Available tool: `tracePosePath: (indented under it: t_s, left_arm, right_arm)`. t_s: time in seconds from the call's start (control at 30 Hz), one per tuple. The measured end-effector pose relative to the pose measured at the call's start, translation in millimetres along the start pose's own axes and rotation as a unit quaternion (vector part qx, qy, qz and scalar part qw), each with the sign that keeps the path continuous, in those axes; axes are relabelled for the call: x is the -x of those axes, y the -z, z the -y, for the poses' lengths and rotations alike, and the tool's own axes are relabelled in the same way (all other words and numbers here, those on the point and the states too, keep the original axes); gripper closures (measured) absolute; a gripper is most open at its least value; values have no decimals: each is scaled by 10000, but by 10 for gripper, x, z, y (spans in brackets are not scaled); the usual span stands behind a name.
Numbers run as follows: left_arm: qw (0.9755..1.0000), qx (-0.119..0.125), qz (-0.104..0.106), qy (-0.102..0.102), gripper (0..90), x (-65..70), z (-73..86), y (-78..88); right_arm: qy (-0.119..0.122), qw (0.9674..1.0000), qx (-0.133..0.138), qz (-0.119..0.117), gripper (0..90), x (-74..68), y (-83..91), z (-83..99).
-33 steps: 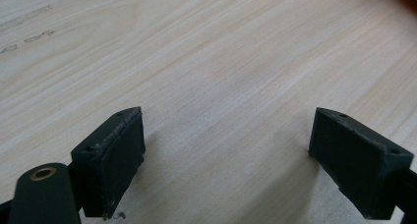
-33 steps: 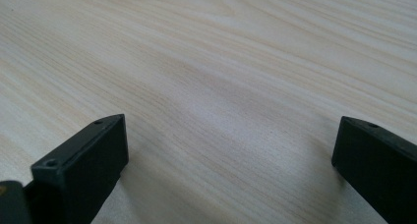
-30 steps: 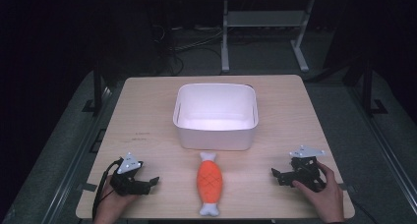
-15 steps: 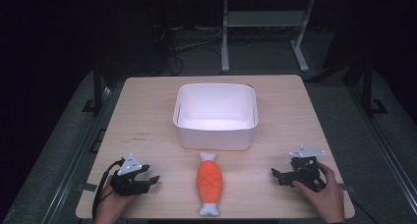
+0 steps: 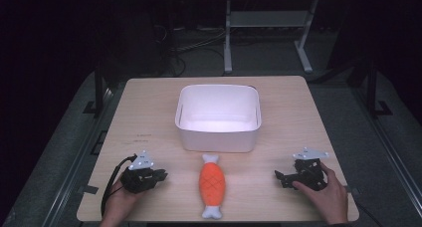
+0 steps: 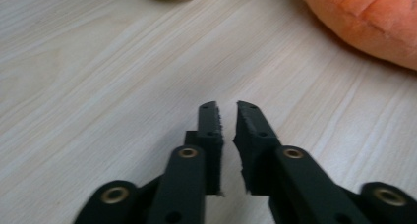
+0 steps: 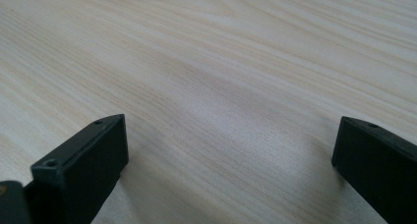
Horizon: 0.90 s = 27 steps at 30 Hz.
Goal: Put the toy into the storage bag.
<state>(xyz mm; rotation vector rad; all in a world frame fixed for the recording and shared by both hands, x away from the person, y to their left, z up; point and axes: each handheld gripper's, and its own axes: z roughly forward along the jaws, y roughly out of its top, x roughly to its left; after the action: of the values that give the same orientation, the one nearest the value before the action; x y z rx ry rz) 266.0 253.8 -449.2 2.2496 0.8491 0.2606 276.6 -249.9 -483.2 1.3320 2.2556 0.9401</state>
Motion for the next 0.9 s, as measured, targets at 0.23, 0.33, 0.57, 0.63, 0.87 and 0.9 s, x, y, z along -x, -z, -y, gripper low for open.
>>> tracePosePath:
  t_s: [0.23, 0.33, 0.57, 0.63, 0.87, 0.9]
  left_arm:
    - [9998, -108, 141, -110, 896, 49, -112, -63]
    - [9997, -115, 188, -90, 897, 61, -157, -103]
    - [9993, -99, 251, -250, 897, 144, -301, -197]
    - [9992, -97, 249, -291, 898, 162, -337, -219]
    - [9987, -68, 270, -416, 898, 199, -487, -317]
    - [9987, -41, 296, -413, 898, 204, -510, -341]
  right_arm:
    - [-1, 10000, 1, -4, 0, 1, -1, -1]
    - [-2, 10000, 1, -4, 0, 1, -1, -1]
    - [0, 10000, 0, -4, 0, 2, -2, -2]
    - [2, 10000, 0, -4, 0, 2, -2, -2]
    - [3, 10000, 2, -4, 0, 2, -2, -2]
    - [-1, 10000, 0, -4, 0, 2, -2, -2]
